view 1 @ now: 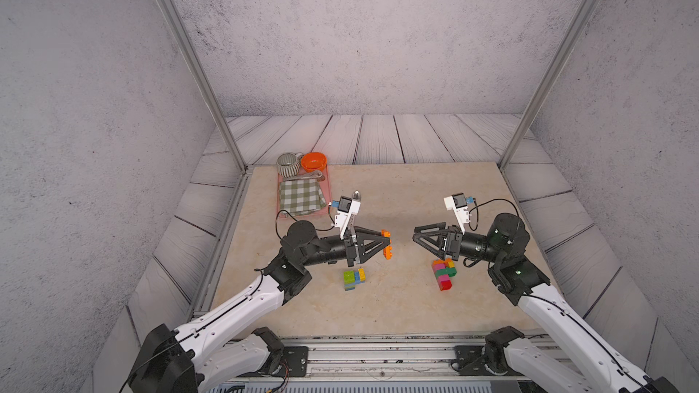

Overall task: Assemble the letter p with lego
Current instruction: Pick up the lego brick from the center of the board.

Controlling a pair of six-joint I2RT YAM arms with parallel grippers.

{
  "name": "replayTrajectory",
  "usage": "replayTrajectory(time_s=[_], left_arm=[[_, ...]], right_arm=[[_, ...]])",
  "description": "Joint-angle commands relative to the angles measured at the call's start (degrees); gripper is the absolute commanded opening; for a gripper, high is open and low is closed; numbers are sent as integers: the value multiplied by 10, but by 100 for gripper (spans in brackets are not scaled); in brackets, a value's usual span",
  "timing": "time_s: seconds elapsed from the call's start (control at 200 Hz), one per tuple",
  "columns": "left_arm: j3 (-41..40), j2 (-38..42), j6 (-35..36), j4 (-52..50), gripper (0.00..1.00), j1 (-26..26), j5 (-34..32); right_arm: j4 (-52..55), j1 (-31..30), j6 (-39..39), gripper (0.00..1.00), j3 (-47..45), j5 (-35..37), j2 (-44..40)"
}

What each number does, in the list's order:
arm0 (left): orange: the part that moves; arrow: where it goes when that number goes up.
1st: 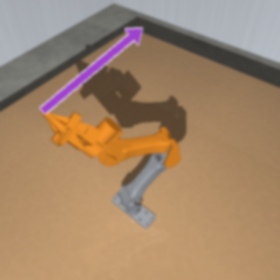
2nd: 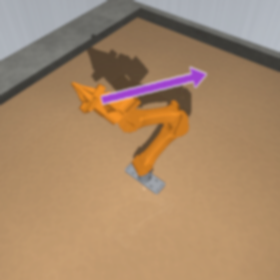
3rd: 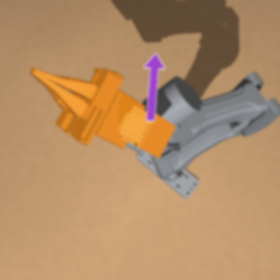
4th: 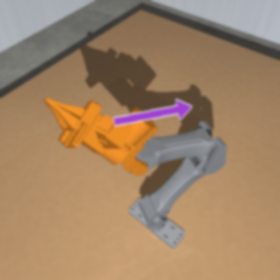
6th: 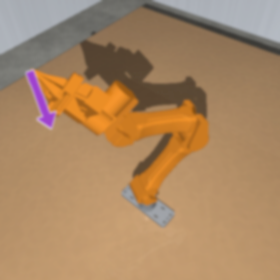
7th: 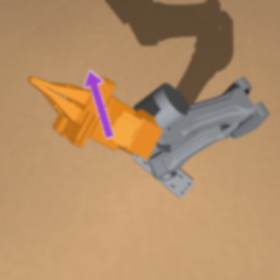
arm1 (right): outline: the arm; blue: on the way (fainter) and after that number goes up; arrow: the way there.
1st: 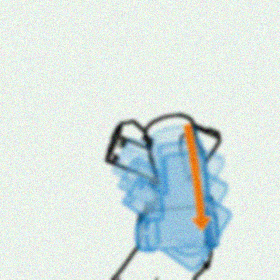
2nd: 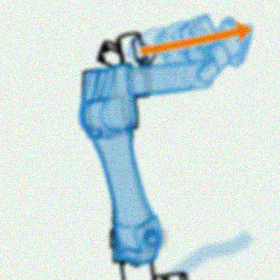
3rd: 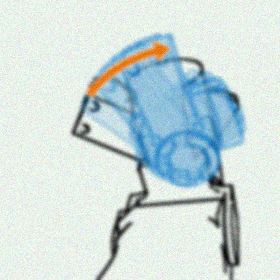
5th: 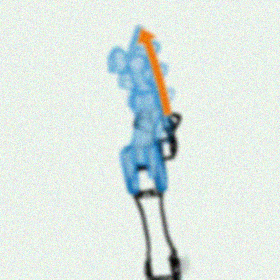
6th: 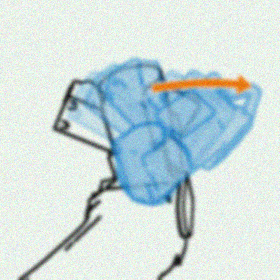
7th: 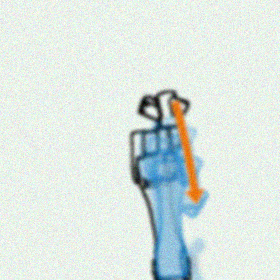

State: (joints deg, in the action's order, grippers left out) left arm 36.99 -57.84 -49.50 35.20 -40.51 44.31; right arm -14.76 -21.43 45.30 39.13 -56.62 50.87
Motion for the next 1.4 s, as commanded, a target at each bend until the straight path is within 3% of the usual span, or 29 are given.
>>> replayTrajectory(time_s=[0.0,0.24,0.4,0.46,0.586,0.756,0.916,1.011,1.076,1.121,1.181,1.231,1.276,1.391], left_arm=[[-17,31,-16,64,25,6,7],[-34,53,-3,51,25,8,-12],[-47,66,5,38,25,9,-29],[-49,71,7,33,25,9,-32],[-50,76,7,35,25,9,-34],[-49,77,0,42,25,9,-32],[-52,83,1,38,25,9,-34],[-52,84,-1,40,25,9,-34],[-52,84,-3,41,25,9,-34],[-51,86,-4,38,28,9,-34],[-47,88,-2,28,35,9,-35],[-44,91,-1,17,52,9,-37],[-42,95,3,8,62,9,-40],[-40,110,11,-9,67,10,-52]], right_arm=[[-66,-25,16,86,25,-40,29],[-21,-135,-63,86,71,-1,79],[-49,-158,-91,83,69,-5,78],[-42,-163,-95,78,78,-12,83],[-21,-176,-98,53,101,-24,110],[-22,-190,-103,59,110,-14,130],[-20,-200,-109,57,118,-19,138],[-18,-202,-110,48,118,-21,140],[-17,-201,-109,25,118,-21,140],[-10,-201,-114,15,119,-20,140],[-1,-201,-120,13,120,-21,138],[7,-201,-125,11,119,-20,136],[16,-201,-131,11,118,-20,135],[22,-201,-133,10,117,-23,134]])
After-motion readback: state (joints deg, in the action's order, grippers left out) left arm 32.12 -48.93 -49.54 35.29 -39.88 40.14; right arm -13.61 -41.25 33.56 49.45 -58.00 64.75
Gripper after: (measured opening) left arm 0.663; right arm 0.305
